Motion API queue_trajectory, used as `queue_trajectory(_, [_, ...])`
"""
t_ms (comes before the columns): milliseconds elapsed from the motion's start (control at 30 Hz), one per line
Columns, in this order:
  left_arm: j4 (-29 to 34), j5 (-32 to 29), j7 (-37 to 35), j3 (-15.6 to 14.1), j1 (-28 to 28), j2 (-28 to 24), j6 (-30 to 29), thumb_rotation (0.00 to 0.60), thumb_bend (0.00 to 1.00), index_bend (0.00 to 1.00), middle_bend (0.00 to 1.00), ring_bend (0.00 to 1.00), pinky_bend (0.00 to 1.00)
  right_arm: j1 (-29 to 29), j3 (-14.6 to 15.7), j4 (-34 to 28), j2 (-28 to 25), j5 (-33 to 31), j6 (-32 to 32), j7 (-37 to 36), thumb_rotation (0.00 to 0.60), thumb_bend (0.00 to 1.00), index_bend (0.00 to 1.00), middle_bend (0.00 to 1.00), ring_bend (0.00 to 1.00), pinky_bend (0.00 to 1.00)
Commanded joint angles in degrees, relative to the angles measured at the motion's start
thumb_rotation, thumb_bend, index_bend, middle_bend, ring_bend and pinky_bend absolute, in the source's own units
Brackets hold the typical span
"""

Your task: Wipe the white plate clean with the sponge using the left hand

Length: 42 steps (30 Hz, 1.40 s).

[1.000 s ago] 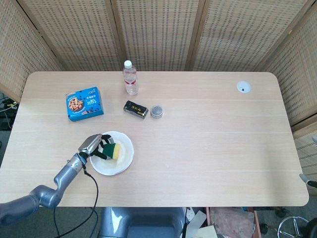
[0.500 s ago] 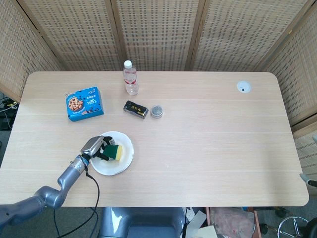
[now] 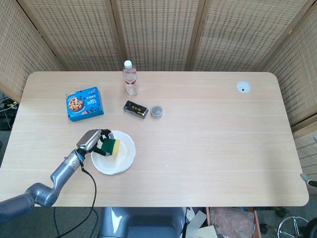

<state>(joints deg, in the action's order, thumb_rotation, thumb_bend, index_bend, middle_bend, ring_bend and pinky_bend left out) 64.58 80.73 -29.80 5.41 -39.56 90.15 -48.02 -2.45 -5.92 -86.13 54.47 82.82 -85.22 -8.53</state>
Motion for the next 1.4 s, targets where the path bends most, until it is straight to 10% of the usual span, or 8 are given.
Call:
queue_trajectory(33, [2.55, 0.49, 3.27, -0.08, -0.66, -2.73, 0.39, 0.6, 0.14, 0.56, 0.41, 0.37, 0.45, 0.03, 0.04, -0.05, -0.05, 0.06, -0.02, -0.06, 0.6, 0.0, 0.0, 0.0, 0.0, 0.0])
queue_trajectory(433, [-2.14, -0.11, 20.91, -3.55, -1.41, 0.49, 3.41, 0.6, 0.14, 0.57, 0.41, 0.37, 0.45, -0.1, 0.19, -0.25, -0.08, 0.16, 0.31, 0.09, 0.6, 0.0, 0.0, 0.0, 0.0, 0.0])
queue_trajectory(1400, [-2.01, 0.98, 25.02, -2.11, -2.25, 2.12, -0.2, 0.6, 0.14, 0.57, 0.41, 0.37, 0.45, -0.04, 0.09, -0.23, -0.38, -0.16, 0.44, -0.88, 0.6, 0.0, 0.0, 0.0, 0.0, 0.0])
